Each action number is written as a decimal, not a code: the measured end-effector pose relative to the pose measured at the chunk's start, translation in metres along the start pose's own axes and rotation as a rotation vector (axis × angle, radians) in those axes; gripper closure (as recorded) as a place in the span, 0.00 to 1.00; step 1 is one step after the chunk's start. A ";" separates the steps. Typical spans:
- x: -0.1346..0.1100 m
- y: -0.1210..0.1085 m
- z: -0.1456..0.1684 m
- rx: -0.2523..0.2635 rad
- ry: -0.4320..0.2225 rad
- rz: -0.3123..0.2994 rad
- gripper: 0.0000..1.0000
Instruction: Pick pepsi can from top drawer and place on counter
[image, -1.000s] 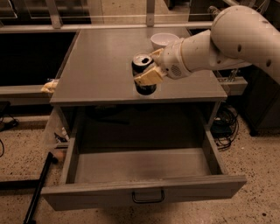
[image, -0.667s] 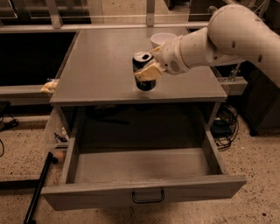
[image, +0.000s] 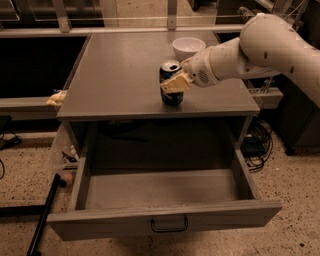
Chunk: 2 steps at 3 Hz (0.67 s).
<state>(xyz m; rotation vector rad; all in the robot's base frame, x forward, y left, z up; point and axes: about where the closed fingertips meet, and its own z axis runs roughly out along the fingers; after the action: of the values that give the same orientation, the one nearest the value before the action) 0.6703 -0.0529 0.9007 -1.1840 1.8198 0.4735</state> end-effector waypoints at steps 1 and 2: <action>0.017 -0.004 0.006 -0.005 -0.015 0.054 1.00; 0.013 -0.005 0.003 -0.005 -0.015 0.054 0.81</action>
Offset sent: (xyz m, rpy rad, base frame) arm 0.0033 -0.0062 -0.0156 0.0358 0.0302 -0.0207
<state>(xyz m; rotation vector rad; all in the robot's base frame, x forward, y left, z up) 0.6739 -0.0597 0.8887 -1.1339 1.8419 0.5163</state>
